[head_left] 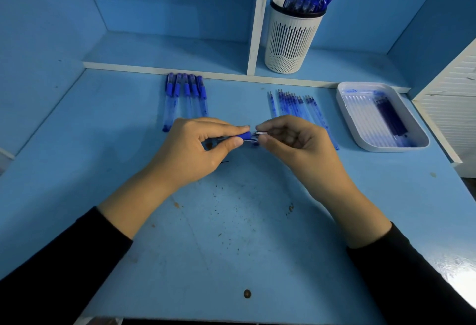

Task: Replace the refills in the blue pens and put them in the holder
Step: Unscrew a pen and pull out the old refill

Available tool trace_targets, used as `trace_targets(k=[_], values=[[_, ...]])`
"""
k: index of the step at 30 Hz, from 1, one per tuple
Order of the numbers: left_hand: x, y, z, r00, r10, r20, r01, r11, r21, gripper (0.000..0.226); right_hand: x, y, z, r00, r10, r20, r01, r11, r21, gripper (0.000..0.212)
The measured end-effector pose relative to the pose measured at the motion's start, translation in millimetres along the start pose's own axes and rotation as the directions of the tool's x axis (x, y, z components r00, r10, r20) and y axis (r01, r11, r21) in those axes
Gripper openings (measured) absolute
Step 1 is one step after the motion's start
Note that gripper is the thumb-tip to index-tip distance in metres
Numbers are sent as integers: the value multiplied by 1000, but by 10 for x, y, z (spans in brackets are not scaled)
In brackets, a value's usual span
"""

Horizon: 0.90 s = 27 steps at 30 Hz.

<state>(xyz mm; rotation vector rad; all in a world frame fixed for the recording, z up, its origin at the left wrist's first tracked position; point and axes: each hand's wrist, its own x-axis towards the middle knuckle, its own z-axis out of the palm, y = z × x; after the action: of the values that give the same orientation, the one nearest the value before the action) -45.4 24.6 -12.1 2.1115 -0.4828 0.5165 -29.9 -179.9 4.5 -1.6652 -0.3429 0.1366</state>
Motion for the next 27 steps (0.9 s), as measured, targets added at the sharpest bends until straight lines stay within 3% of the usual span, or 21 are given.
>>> trace_targets(k=[4,7,12,15,19,23,27], values=[[8,-3,-5,1000,9,7,-9,1000,14,22,0,-7,17,999,44,-29,-44,999,-13,18],[2,-11,-11,1000,-5,3,5,1000,-1,23,4,-2,26,1000,23,-8,-23,999,-41,5],[2,-2,-6,1000,-3,13,3,1000,-4,23,-14,-27,17,998,56,-8,-56,998,8,22],[-2,-4,-13,1000,-22,15,22,1000,-2,23,-9,-15,28,999,38,2,-38,998,-54,13],[-1,-9,-13,999,-26,23,26,1000,-9,23,-4,-17,15,998,54,8,-55,996,70,17],[2,-4,-18,999,-38,18,38,999,-6,24,8,-9,11,1000,26,-13,-25,999,43,6],[16,-13,-40,998,-55,9,55,998,3,23,28,-12,-31,994,44,-99,-30,990,136,13]])
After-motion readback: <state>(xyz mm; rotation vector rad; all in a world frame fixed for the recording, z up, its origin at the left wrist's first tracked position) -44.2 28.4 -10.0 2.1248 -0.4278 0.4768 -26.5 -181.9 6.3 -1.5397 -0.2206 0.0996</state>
